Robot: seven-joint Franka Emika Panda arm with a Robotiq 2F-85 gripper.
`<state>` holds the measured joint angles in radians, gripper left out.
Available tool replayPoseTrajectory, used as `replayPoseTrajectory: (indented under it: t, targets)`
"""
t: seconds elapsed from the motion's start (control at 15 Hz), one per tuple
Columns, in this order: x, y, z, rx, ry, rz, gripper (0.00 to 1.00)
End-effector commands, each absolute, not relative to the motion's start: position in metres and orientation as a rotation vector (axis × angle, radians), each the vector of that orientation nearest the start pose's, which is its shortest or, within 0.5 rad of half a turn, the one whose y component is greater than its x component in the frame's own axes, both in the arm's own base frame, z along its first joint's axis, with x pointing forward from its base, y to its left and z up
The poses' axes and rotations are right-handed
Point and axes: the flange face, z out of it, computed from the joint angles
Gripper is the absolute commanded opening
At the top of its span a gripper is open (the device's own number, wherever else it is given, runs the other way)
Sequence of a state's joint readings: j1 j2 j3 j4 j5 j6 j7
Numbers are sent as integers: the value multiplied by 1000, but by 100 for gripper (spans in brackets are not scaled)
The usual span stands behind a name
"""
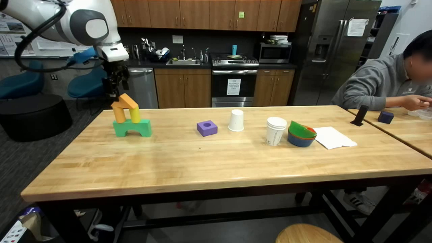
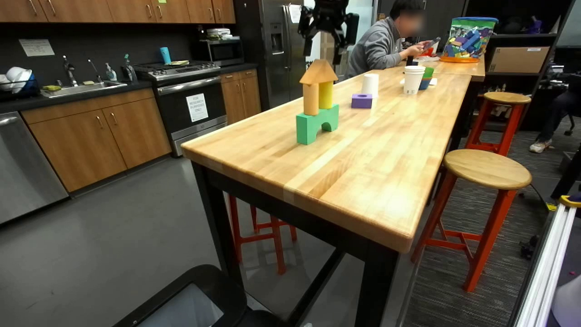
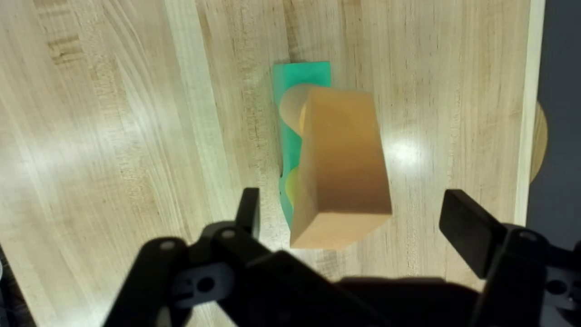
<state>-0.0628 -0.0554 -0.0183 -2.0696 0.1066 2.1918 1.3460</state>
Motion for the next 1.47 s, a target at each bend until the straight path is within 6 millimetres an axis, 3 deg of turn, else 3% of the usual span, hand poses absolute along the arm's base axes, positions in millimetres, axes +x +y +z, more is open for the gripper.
replayPoseTrajectory:
  t: [0.0,0.07,1.0,1.4]
  targets:
    - [544,-38,488,-2182,1992,-174,100]
    - [551,-41,477,-2183,1992,-139,100]
    - [554,-40,482,-2175,1980,-221,100]
    - [540,-41,529,-2110,1939,-553,100]
